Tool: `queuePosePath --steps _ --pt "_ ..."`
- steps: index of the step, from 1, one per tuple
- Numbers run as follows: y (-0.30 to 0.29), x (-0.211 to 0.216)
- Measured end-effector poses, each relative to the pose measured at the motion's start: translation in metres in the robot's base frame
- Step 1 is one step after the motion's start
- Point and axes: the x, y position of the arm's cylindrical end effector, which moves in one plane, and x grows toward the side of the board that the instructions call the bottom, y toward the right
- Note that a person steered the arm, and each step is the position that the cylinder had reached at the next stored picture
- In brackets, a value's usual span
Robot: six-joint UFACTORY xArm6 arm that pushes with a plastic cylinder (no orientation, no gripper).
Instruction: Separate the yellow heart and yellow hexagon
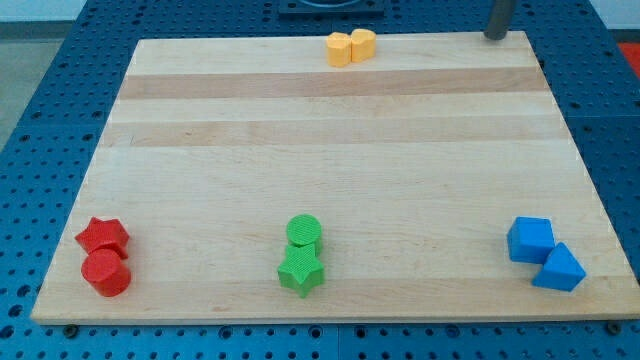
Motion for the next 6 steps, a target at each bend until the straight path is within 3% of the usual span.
queuePosePath --steps 2,5,6 --pt "-0.048 -0.003" --pt "-0.186 -0.001" --pt "-0.202 0.010"
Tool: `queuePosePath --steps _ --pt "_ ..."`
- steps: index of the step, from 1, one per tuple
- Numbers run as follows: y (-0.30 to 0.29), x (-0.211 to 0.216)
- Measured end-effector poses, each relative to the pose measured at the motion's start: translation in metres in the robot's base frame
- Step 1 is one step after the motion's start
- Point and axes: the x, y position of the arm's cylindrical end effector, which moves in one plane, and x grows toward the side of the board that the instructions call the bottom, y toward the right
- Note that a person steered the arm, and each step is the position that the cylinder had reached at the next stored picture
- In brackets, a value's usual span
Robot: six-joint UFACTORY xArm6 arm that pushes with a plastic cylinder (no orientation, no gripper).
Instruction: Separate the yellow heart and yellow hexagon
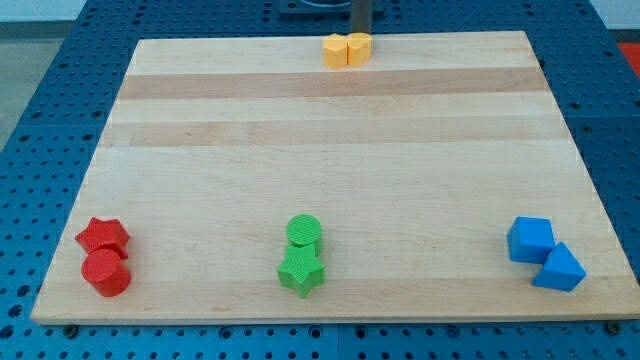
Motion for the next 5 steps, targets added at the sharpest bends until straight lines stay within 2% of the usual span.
queuePosePath --steps 2,3,5 --pt "-0.011 0.029" --pt "-0.039 0.033" --pt "-0.043 0.074"
